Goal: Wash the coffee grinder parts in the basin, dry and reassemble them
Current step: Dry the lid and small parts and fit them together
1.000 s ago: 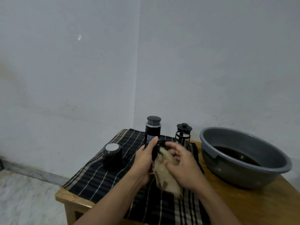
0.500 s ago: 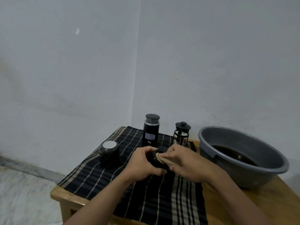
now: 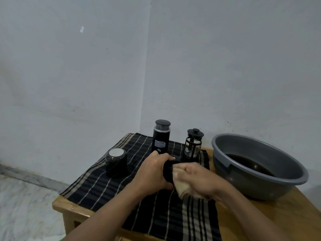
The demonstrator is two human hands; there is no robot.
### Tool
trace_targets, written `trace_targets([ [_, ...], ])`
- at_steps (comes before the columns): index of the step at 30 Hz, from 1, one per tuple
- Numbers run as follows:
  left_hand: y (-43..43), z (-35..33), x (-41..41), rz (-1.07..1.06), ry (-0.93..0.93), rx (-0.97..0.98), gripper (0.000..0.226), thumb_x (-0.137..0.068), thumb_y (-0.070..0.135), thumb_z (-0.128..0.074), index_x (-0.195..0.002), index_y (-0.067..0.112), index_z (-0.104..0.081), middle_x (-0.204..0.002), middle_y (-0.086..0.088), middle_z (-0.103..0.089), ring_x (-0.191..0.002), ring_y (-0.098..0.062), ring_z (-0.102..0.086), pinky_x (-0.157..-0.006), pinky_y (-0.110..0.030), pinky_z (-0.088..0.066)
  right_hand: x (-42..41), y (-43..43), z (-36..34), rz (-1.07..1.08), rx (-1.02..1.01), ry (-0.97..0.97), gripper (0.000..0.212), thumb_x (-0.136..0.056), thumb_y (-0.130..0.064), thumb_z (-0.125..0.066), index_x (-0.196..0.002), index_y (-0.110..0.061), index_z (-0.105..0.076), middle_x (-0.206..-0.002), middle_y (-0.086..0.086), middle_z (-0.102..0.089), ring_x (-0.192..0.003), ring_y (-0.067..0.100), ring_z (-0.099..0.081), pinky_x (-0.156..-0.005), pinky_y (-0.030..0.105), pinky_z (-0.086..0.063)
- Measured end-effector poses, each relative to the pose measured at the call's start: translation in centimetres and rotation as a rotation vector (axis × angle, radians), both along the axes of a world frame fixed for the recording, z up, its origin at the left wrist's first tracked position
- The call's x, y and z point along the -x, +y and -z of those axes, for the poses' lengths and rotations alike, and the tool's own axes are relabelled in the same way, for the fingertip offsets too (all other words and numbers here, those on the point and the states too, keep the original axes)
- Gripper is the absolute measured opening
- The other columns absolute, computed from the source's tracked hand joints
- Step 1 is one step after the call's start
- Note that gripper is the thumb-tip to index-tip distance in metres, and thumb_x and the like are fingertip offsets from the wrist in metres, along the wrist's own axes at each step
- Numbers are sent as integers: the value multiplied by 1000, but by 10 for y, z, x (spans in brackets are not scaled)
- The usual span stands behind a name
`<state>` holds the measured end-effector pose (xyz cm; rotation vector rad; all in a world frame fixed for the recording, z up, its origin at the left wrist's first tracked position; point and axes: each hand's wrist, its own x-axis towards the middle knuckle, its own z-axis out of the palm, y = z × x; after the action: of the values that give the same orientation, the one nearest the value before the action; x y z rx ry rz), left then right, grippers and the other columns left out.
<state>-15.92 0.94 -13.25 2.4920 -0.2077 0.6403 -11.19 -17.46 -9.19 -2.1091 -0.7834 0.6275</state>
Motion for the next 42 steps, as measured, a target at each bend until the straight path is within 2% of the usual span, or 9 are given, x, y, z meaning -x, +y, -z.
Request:
trace_targets([
  [3, 12, -9, -3, 30, 31, -85, 74, -57, 29, -93, -126, 25, -65, -91, 21, -47, -90, -4, -48, -81, -24, -49, -1, 4, 16, -131, 538, -841, 30, -104, -38, -43, -134, -35, -46, -117, -7, -56, -101, 15, -60, -85, 37, -53],
  [5, 14, -11, -7, 45, -77, -135, 70, -54, 28, -93, -119, 20, -68, -90, 20, -55, -83, -3, -45, -73, -22, -46, 1, 12, 25, -62, 329, -836, 17, -104, -29, -42, -116, -26, -55, -101, -5, -59, -84, 14, -61, -75, 36, -53],
  [10, 4, 22, -19, -11, -519, -192, 53, -65, 36, -87, -108, 10, -71, -102, 5, -74, -75, -13, -42, -62, -28, -44, -8, 14, 24, 250, -399, 388, 22, -99, -15, -55, -100, 4, -67, -77, 15, -61, -64, 24, -59, -55, 31, -50],
  [15, 0, 14, -14, -160, -407, 104, 72, -51, 40, -94, -115, 18, -69, -93, 15, -59, -81, -8, -49, -70, -17, -42, -7, 2, 33, 300, -868, 723, 44, -88, -19, -64, -125, 6, -61, -93, 21, -63, -70, 25, -63, -61, 34, -51],
  [22, -6, -11, -15, -75, -192, 383, 64, -50, 42, -93, -108, 31, -68, -95, 14, -71, -91, -5, -67, -82, -30, -58, 4, -2, 20, 180, -246, -823, 37, -106, -27, -44, -137, -43, -52, -106, -21, -56, -96, -3, -55, -81, 17, -48],
  [28, -6, -21, -8, 179, 81, 1027, 26, -85, 13, -81, -111, 12, -75, -106, -6, -79, -104, -21, -74, -85, -26, -57, 3, 1, 28, 528, -635, -560, 30, -105, -24, -46, -131, -39, -50, -129, -18, -49, -119, -15, -45, -104, 12, -39],
  [34, -45, -16, -13, 49, 136, 1343, 55, -94, 60, -60, -80, 8, -73, -70, -2, -71, -69, -11, -71, -64, -24, -54, 42, 58, 41, 473, -565, -555, 54, -107, -38, -34, -159, -27, -26, -162, -16, -28, -147, -6, -23, -123, 23, -22],
  [38, -61, -11, -11, 11, -68, 1340, 55, -82, 63, -60, -62, 13, -66, -52, 1, -60, -51, -12, -61, -52, -26, -49, 24, 68, 11, 591, -709, -121, 36, -106, -38, -37, -122, -26, -67, -121, 4, -71, -113, 18, -66, -101, 44, -53],
  [42, -55, -14, -14, 55, -130, 1337, 58, -75, 63, -67, -96, 10, -75, -79, -1, -77, -78, -15, -74, -75, -33, -58, 4, 64, -5, 658, -861, 316, 39, -103, -32, -42, -104, -15, -76, -108, 16, -75, -98, 24, -71, -95, 50, -56],
])
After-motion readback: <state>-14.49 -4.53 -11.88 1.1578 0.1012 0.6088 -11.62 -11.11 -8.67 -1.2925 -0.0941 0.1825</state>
